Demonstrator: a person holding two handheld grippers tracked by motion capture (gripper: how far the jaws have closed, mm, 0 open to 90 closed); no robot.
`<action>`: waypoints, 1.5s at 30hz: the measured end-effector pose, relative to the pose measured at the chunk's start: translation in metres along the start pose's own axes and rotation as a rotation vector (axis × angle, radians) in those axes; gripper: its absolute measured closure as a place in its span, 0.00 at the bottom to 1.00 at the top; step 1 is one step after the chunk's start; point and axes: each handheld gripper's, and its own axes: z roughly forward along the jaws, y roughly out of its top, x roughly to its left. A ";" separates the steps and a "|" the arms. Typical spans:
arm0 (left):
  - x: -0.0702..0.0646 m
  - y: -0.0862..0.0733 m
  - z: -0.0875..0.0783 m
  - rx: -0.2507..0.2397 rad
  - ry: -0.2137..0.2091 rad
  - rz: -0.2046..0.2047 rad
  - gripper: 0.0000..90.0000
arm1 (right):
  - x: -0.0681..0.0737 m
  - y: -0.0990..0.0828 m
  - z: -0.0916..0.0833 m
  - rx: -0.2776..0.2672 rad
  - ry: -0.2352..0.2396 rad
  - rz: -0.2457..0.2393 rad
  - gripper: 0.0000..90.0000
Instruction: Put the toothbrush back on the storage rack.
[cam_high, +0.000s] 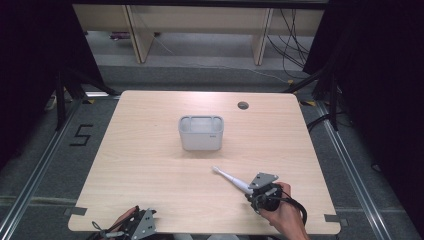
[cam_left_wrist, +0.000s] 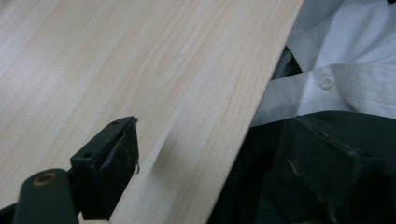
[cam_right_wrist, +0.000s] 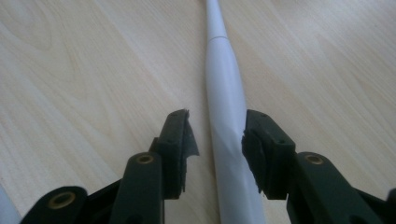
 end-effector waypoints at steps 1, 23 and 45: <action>0.000 0.000 0.000 0.001 0.001 0.000 0.17 | 0.000 0.002 0.001 0.000 -0.003 0.001 0.65; 0.000 0.000 0.000 -0.004 -0.009 -0.005 0.17 | -0.017 0.043 0.033 0.247 0.086 -0.050 0.61; 0.000 0.000 0.001 -0.008 -0.005 -0.004 0.17 | -0.027 0.055 0.049 0.393 0.163 -0.057 0.72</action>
